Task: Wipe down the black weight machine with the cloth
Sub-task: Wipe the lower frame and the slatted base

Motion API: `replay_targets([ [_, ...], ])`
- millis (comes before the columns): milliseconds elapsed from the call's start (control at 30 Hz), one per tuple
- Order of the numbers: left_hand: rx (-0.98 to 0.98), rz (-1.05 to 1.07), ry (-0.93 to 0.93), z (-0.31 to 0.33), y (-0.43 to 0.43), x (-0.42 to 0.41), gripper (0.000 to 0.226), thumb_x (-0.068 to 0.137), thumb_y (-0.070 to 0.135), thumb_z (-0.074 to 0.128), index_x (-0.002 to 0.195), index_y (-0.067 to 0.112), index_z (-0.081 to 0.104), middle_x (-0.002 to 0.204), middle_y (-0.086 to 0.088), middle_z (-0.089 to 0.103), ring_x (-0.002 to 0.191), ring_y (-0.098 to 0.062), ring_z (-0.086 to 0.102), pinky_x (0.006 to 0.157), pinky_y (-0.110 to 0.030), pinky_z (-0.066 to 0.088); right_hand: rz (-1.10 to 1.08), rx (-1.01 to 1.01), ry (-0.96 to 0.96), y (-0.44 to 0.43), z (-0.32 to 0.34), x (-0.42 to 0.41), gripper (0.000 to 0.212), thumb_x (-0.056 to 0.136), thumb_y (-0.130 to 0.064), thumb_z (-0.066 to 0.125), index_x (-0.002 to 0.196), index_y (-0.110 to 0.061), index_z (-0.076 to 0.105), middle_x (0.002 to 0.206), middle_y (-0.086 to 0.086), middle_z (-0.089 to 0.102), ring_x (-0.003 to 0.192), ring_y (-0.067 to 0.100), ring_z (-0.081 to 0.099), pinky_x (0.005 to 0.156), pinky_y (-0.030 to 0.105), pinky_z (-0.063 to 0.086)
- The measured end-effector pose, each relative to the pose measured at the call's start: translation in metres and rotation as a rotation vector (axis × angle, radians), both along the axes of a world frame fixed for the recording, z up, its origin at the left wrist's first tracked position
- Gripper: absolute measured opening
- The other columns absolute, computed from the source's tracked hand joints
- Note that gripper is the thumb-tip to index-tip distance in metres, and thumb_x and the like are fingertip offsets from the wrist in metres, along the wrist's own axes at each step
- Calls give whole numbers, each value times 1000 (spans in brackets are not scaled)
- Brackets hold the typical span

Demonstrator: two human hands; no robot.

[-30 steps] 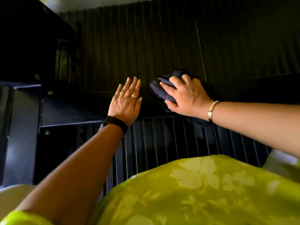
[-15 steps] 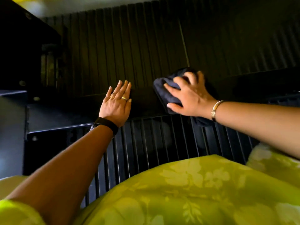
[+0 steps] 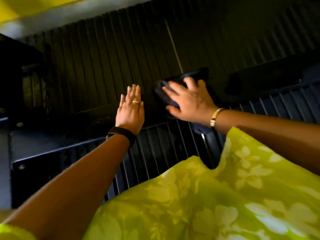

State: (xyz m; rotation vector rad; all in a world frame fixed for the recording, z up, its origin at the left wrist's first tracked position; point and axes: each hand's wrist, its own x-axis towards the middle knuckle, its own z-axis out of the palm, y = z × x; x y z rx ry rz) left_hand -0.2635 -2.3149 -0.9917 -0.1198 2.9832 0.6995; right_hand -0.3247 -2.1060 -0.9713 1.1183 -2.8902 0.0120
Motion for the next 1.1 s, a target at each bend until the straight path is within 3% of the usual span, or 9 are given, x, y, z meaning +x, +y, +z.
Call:
replay_targets([
  [133, 146, 235, 75, -1, -8, 1, 60, 93, 20, 28, 149, -4, 25, 156, -20, 23, 148, -35, 13, 119, -41, 5, 387, 29, 50, -32, -9, 31, 63, 83, -58, 47, 138, -29, 50, 143, -2, 50, 113, 32, 50, 79, 44, 37],
  [233, 69, 155, 48, 6, -5, 5, 60, 94, 22, 28, 150, -1, 25, 157, -18, 23, 148, -32, 13, 119, -40, 4, 485, 34, 41, -26, -14, 42, 59, 85, -55, 43, 139, -34, 49, 144, -4, 49, 116, 30, 51, 79, 44, 40],
  [333, -12, -53, 43, 10, 9, 1, 65, 94, 33, 23, 148, -2, 29, 156, -18, 27, 147, -33, 16, 118, -44, 7, 241, -18, 14, 5, -13, 30, 61, 80, -57, 36, 135, -35, 54, 142, -3, 52, 115, 28, 52, 78, 43, 39],
  [500, -96, -302, 28, 12, 51, -17, 68, 93, 38, 18, 149, 2, 30, 156, -17, 28, 146, -31, 18, 118, -43, 8, -225, -100, -90, 71, -19, 27, 62, 78, -58, 42, 136, -39, 51, 147, -7, 45, 134, 29, 39, 97, 64, 27],
  [700, -159, -422, 31, 13, 99, -34, 70, 92, 41, 11, 153, 8, 22, 159, -10, 21, 148, -21, 8, 117, -35, -2, -466, -129, -29, 125, -28, 41, 60, 83, -56, 38, 140, -41, 45, 149, -9, 42, 132, 29, 36, 98, 65, 22],
  [833, -249, -456, 45, 6, 106, -51, 69, 93, 39, 12, 151, 6, 28, 157, -12, 27, 148, -26, 17, 118, -40, 3, -627, -167, -83, 103, -18, -1, 67, 81, -67, 32, 139, -37, 49, 150, -6, 41, 139, 37, 30, 100, 74, 14],
  [900, -267, -434, 27, 1, 105, -53, 70, 92, 41, 10, 151, 7, 27, 158, -11, 26, 148, -26, 17, 118, -40, 3, -615, -131, -164, 89, -14, -13, 78, 76, -75, 29, 144, -37, 41, 156, -8, 31, 144, 39, 18, 101, 76, 7],
  [967, -273, -403, 19, -1, 104, -49, 71, 92, 42, 9, 152, 8, 25, 159, -9, 23, 149, -24, 14, 118, -38, 0, -466, -79, -171, 83, -17, -9, 77, 76, -70, 32, 147, -39, 34, 158, -9, 25, 146, 38, 11, 102, 77, 4],
  [1100, -256, -396, 22, 0, 103, -45, 69, 93, 41, 10, 152, 8, 25, 159, -9, 23, 148, -24, 14, 117, -38, 1, -368, -90, -100, 103, -22, 6, 72, 75, -58, 35, 143, -38, 42, 154, -8, 36, 145, 33, 22, 104, 75, 8],
])
